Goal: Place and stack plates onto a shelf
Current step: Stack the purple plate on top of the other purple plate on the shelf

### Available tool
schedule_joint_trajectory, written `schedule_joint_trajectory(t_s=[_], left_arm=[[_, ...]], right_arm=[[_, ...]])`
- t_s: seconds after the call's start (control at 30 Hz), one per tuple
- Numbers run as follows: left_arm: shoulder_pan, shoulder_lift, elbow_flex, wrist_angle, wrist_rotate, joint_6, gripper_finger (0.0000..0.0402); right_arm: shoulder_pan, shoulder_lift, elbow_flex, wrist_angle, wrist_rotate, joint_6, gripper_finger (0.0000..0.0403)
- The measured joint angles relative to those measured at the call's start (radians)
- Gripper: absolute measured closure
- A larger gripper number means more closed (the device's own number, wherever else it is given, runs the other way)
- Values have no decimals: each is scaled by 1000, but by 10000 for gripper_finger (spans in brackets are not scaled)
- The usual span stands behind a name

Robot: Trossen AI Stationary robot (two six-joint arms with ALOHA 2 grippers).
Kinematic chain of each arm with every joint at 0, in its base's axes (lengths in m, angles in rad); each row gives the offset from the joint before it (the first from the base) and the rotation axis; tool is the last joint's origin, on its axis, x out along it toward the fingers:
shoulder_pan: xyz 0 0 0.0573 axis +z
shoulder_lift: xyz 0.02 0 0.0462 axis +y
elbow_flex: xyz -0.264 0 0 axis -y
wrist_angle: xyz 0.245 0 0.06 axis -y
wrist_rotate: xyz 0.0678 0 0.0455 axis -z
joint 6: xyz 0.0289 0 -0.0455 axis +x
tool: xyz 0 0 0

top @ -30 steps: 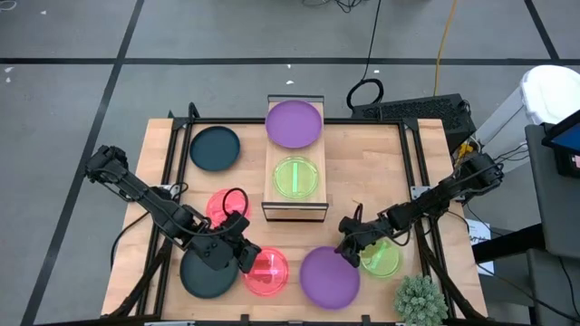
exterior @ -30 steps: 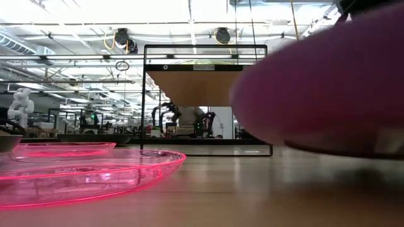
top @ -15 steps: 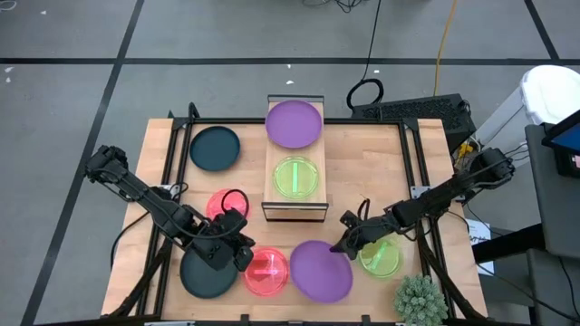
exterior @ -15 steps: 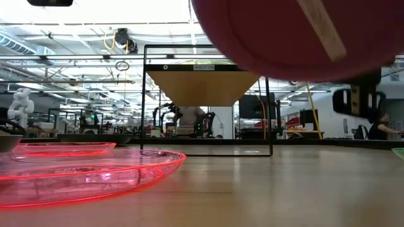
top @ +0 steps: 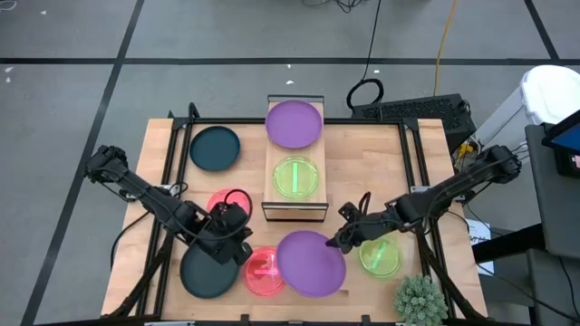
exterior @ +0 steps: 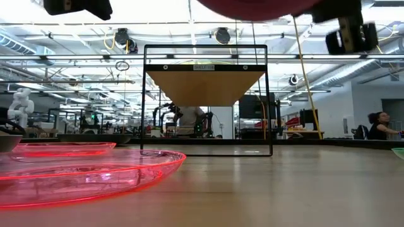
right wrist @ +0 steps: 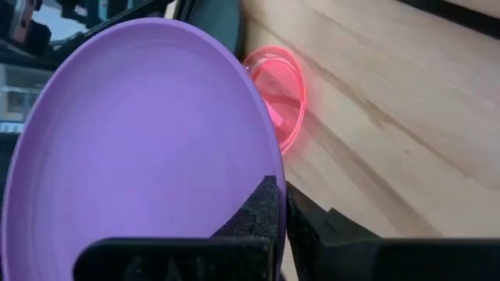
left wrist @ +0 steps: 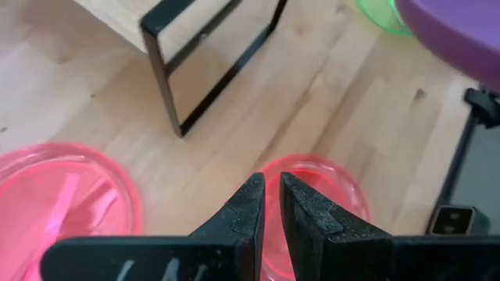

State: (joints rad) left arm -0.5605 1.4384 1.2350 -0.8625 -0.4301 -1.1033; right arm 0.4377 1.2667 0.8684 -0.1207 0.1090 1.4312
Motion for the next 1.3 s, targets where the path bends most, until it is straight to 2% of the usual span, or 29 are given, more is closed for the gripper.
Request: schedule_joint_trajectory(t_s=[0.13,0.33,0.5,0.67,0.77,0.87,1.0,1.3], left_arm=[[14,-11,1,0,53,11,355],[17,-11,1,-9,62,20,355],[24,-13,1,-9,62,96,355],[24,-20,1,-11,72,162,355],[24,-32,1,-11,79,162,355],[24,-43,1,-12,81,162,355],[37,-54,1,-26,74,153,355],[82,-52,1,-31,70,167,355]], right_arm=[[0,0,109,-110,20,35,402],[0,0,256,-312,39,73,403],[0,-4,352,-493,62,103,403],[-21,-10,427,-616,129,128,403],[-82,-12,467,-688,127,120,403],[-166,-12,498,-744,125,36,403],[-296,-13,533,-733,117,-107,403],[-576,-12,547,-688,25,-386,403]])
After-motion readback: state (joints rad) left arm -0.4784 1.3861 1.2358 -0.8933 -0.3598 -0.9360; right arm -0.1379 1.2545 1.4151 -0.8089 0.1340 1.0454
